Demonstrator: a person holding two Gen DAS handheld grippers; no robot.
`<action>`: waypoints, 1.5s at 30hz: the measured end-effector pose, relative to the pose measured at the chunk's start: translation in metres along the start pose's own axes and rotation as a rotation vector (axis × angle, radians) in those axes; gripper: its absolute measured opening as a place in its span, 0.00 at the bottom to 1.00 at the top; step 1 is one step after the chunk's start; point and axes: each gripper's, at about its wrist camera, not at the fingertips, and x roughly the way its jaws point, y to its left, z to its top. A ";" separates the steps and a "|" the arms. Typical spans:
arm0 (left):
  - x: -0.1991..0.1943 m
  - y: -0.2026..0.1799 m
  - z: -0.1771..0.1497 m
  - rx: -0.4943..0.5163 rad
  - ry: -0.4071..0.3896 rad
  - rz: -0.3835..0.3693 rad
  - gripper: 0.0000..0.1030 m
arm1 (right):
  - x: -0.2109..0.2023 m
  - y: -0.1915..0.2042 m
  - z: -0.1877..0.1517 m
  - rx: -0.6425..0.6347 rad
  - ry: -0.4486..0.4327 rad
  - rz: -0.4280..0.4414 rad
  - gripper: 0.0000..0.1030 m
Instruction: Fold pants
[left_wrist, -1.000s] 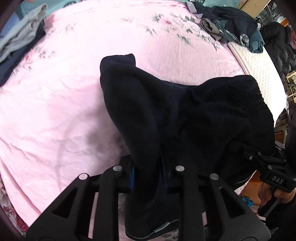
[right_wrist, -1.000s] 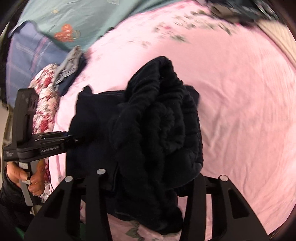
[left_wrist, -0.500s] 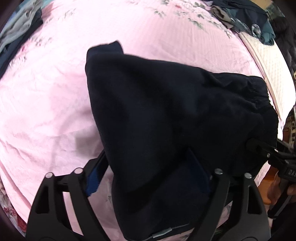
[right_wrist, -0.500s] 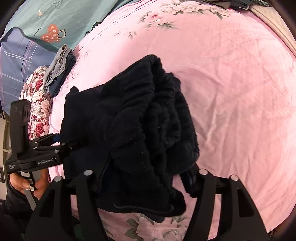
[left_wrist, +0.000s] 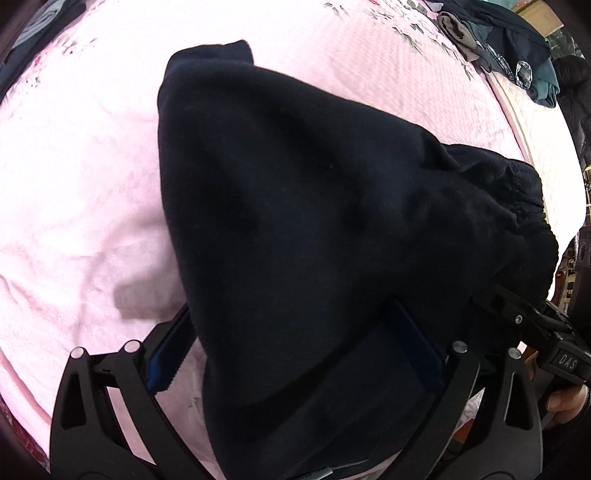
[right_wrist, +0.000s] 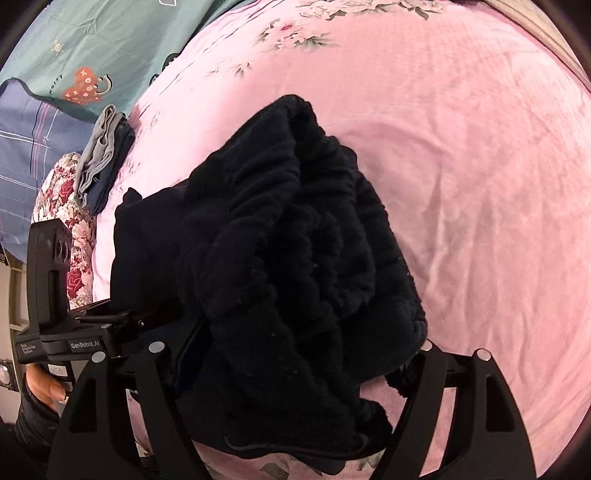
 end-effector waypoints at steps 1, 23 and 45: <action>-0.002 -0.005 -0.001 0.028 -0.010 -0.006 0.84 | 0.000 0.001 0.000 -0.006 -0.002 -0.004 0.76; -0.025 -0.060 -0.011 0.226 -0.055 0.261 0.48 | -0.010 0.011 0.000 -0.078 0.007 0.053 0.42; -0.093 -0.014 0.004 0.100 -0.202 0.060 0.24 | -0.024 0.021 0.002 -0.119 -0.008 0.115 0.33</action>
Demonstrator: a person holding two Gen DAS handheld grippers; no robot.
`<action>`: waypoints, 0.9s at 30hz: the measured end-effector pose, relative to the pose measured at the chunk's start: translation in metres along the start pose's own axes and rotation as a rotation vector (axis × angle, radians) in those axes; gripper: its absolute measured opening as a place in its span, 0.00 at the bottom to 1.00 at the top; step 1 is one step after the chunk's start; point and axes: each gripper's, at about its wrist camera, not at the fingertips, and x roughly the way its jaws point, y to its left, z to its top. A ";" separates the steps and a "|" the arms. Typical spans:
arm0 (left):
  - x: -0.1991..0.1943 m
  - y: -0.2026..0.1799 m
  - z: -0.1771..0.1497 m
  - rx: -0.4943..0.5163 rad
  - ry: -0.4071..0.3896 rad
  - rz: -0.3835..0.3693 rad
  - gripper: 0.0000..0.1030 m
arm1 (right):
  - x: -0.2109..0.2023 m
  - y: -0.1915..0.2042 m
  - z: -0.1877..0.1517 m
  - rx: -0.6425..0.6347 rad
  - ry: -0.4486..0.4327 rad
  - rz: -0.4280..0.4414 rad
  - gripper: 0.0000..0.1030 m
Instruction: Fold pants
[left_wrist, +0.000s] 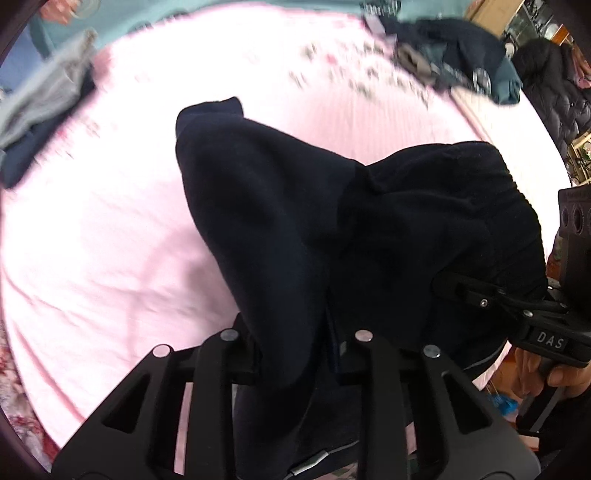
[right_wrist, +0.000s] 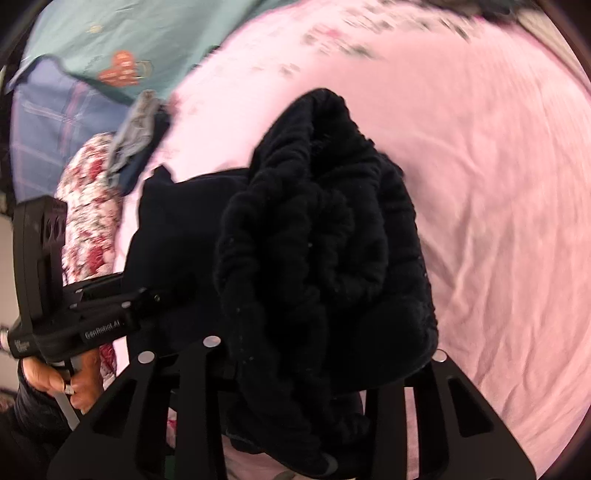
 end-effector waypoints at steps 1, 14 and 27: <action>-0.011 0.003 0.004 -0.007 -0.028 0.007 0.24 | -0.007 0.011 0.005 -0.027 -0.013 0.024 0.33; -0.063 0.114 0.076 -0.145 -0.224 0.133 0.25 | 0.004 0.127 0.123 -0.329 -0.148 0.098 0.33; 0.066 0.180 0.090 -0.284 -0.104 0.169 0.50 | 0.154 0.111 0.184 -0.293 0.013 -0.031 0.41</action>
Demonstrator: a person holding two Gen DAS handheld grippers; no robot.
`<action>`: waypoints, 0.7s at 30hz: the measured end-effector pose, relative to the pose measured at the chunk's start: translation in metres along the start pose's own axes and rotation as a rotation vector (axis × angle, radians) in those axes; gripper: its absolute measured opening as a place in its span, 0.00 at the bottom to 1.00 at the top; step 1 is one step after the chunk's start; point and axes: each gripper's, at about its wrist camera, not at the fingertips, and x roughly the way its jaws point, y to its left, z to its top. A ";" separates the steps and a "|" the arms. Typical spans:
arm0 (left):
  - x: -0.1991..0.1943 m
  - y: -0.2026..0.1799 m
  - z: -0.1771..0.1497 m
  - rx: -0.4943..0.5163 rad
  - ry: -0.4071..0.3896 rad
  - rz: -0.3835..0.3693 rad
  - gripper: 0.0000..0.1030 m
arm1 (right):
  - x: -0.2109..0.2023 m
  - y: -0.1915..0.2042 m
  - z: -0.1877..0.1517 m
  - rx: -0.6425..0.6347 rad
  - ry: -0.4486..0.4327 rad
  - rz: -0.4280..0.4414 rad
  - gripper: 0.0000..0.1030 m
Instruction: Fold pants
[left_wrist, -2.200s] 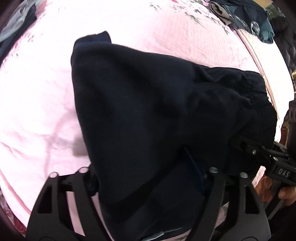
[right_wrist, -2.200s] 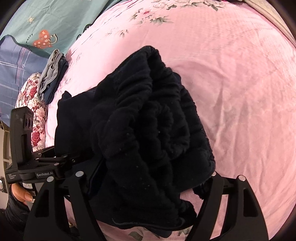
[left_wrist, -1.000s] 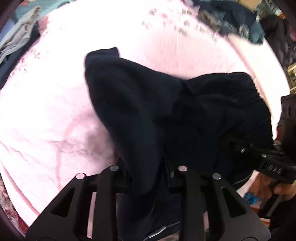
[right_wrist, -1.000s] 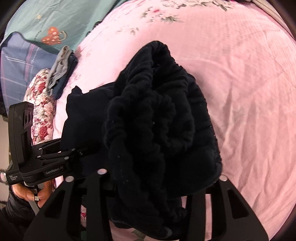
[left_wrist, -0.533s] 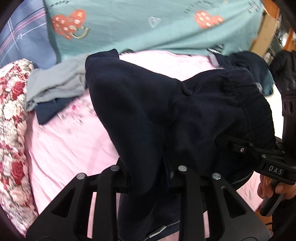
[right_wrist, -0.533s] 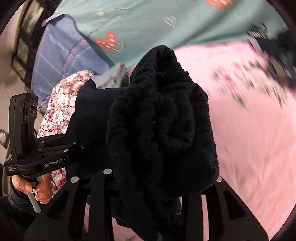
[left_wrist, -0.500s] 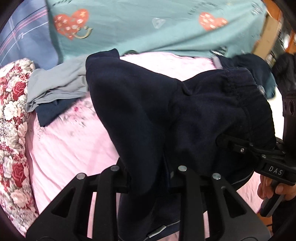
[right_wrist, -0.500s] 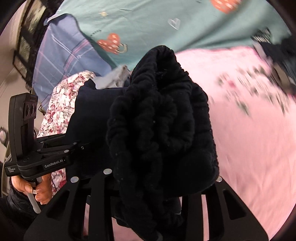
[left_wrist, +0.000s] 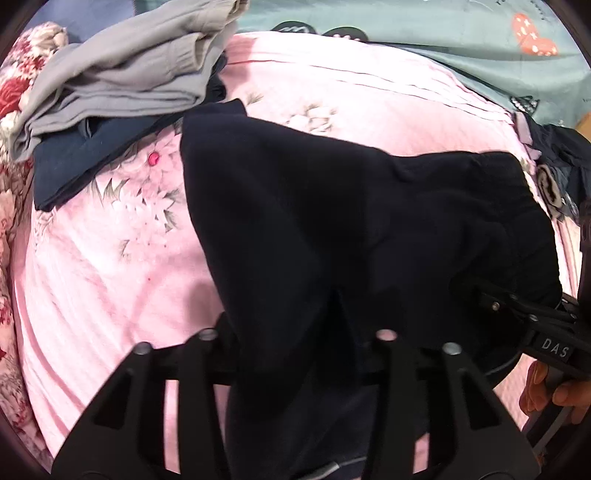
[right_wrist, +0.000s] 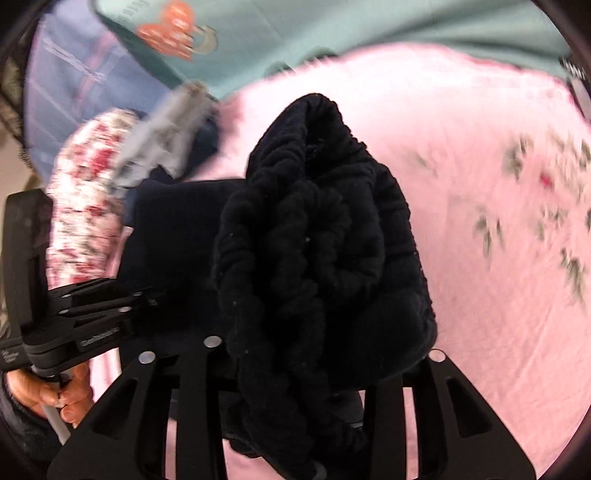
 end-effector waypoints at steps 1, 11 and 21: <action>0.000 -0.001 -0.001 0.002 -0.003 0.002 0.53 | 0.004 -0.005 -0.001 0.012 0.003 -0.003 0.47; 0.004 0.006 -0.009 -0.064 -0.008 0.040 0.83 | 0.013 -0.025 -0.004 0.057 0.028 0.024 0.55; -0.034 -0.013 -0.028 -0.033 -0.006 0.039 0.82 | -0.025 -0.020 -0.014 0.069 -0.024 -0.030 0.59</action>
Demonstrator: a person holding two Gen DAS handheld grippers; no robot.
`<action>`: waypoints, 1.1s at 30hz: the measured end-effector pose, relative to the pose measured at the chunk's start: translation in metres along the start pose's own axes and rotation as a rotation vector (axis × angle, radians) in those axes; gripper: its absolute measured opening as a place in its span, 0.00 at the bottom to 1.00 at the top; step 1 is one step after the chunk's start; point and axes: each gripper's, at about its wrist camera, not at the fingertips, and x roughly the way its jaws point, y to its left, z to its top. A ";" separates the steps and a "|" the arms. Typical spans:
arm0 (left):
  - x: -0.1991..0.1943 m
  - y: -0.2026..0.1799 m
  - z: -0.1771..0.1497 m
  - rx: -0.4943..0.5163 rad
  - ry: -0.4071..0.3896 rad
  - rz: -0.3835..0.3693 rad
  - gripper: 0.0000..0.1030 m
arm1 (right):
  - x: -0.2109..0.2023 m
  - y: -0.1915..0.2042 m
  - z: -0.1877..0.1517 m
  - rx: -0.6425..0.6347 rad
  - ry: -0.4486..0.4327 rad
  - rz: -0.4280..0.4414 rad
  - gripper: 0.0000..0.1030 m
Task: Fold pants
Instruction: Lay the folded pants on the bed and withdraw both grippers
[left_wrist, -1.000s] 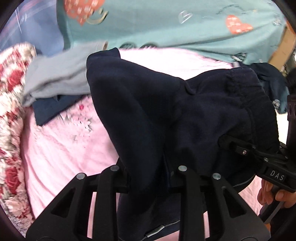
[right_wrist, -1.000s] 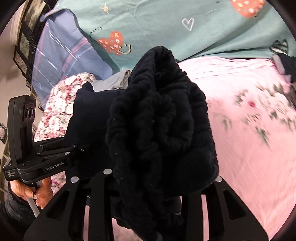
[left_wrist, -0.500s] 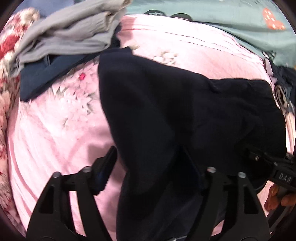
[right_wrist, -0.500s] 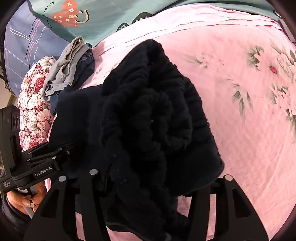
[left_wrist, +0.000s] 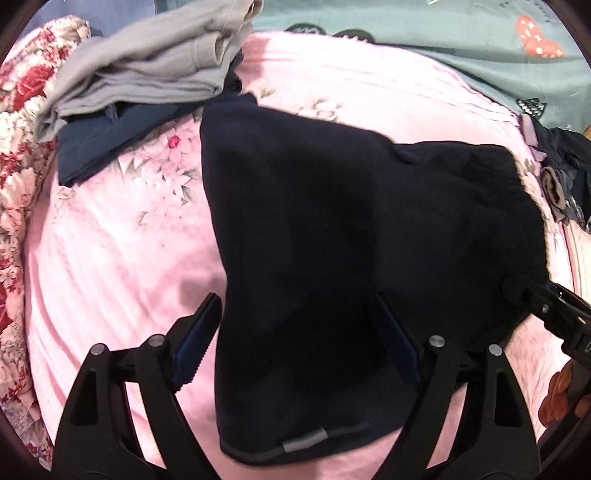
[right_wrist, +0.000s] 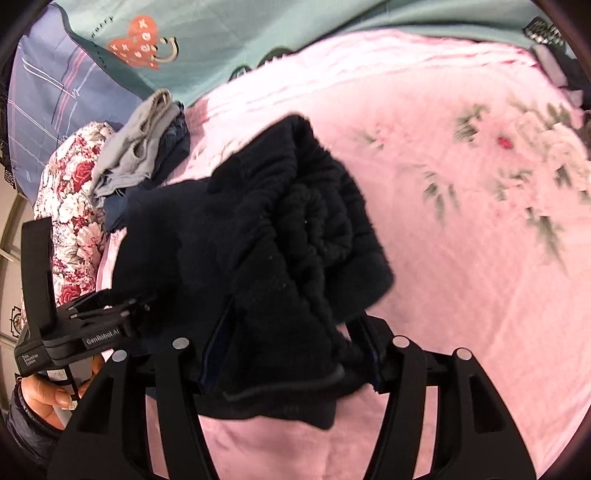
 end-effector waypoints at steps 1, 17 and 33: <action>-0.007 -0.002 -0.003 -0.001 -0.007 -0.004 0.82 | -0.006 0.000 -0.002 0.001 -0.008 -0.006 0.59; -0.108 -0.028 -0.056 0.029 -0.108 0.073 0.92 | -0.074 0.038 -0.051 -0.088 -0.115 -0.212 0.64; -0.171 -0.031 -0.112 0.032 -0.162 0.088 0.94 | -0.123 0.073 -0.109 -0.183 -0.168 -0.264 0.65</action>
